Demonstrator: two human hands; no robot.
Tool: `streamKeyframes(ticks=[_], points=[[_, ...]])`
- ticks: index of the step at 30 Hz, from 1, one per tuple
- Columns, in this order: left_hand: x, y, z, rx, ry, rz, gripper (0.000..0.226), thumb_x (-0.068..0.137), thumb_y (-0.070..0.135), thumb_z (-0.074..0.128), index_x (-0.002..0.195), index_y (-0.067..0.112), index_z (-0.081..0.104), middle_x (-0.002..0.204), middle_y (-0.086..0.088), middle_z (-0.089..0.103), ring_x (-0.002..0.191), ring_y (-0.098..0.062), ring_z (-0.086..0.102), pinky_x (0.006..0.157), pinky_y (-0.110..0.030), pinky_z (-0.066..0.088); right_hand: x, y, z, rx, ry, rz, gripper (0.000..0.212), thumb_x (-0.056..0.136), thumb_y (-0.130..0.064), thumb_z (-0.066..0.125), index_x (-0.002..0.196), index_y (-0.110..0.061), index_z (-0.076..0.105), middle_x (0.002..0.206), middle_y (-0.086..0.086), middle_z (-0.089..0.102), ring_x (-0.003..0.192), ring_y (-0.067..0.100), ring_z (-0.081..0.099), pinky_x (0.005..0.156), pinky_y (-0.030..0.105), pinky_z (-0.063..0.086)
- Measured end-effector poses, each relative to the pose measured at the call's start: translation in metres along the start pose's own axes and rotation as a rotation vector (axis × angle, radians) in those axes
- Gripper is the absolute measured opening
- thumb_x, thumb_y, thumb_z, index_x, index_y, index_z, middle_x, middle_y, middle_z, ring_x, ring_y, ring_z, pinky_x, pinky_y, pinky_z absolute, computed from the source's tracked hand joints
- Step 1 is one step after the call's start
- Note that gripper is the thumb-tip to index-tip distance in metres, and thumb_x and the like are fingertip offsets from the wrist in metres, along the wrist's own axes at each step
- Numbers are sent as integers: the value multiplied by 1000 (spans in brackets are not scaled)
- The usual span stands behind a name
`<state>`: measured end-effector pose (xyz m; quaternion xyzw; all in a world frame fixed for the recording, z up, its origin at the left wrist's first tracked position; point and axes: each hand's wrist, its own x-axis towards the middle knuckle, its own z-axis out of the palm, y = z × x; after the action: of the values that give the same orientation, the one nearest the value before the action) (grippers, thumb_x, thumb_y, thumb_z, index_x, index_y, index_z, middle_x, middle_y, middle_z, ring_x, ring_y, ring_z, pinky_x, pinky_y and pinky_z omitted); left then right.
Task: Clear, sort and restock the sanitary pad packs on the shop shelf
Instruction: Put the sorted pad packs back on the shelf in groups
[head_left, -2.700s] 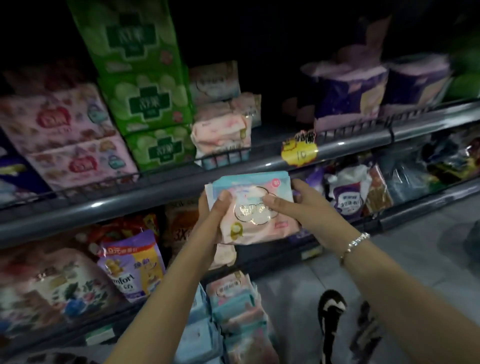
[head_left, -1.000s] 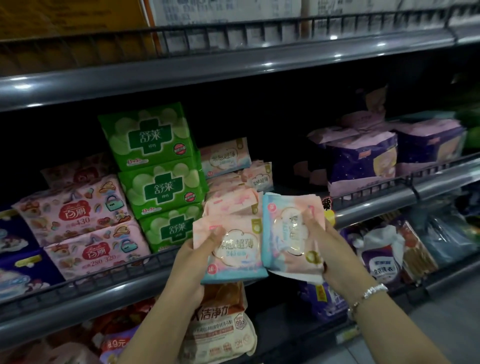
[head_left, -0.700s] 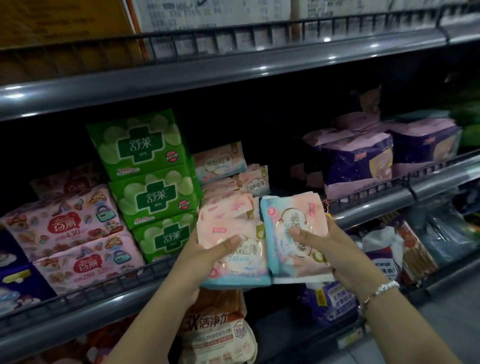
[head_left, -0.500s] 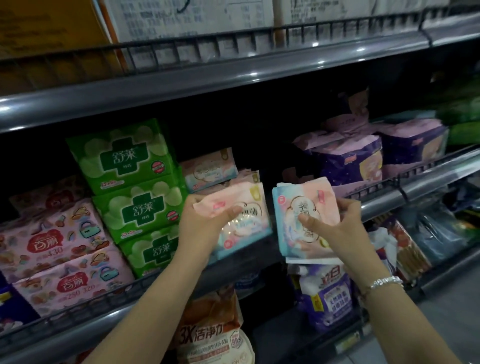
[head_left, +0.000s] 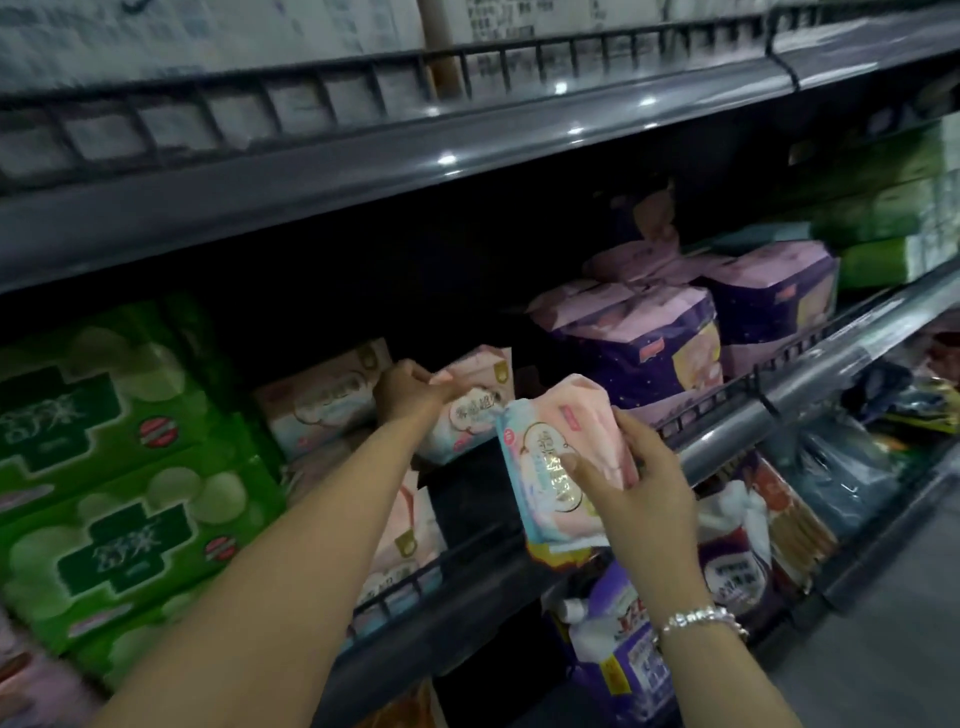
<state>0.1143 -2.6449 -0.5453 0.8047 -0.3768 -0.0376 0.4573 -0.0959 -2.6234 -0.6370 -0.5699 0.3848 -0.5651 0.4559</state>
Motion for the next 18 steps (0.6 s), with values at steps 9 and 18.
streamKeyframes(ticks=[9,18], points=[[30,-45,-13,527,-200,128,47,66,33,87,90,11,54,90,-3,54,78,-17,50,64,-28,38,8,4,18,-40,-1,-38,60,77,-28,80,130,-33,54,120,-8,52,100,2,51,72,11,40],[-4,-18,-29,-116,-476,168,37,87,58,57,117,37,60,117,16,58,120,-12,53,97,-31,43,2,-3,24,4,-15,-4,56,72,-27,83,122,-35,59,118,-11,61,107,7,57,88,34,55]])
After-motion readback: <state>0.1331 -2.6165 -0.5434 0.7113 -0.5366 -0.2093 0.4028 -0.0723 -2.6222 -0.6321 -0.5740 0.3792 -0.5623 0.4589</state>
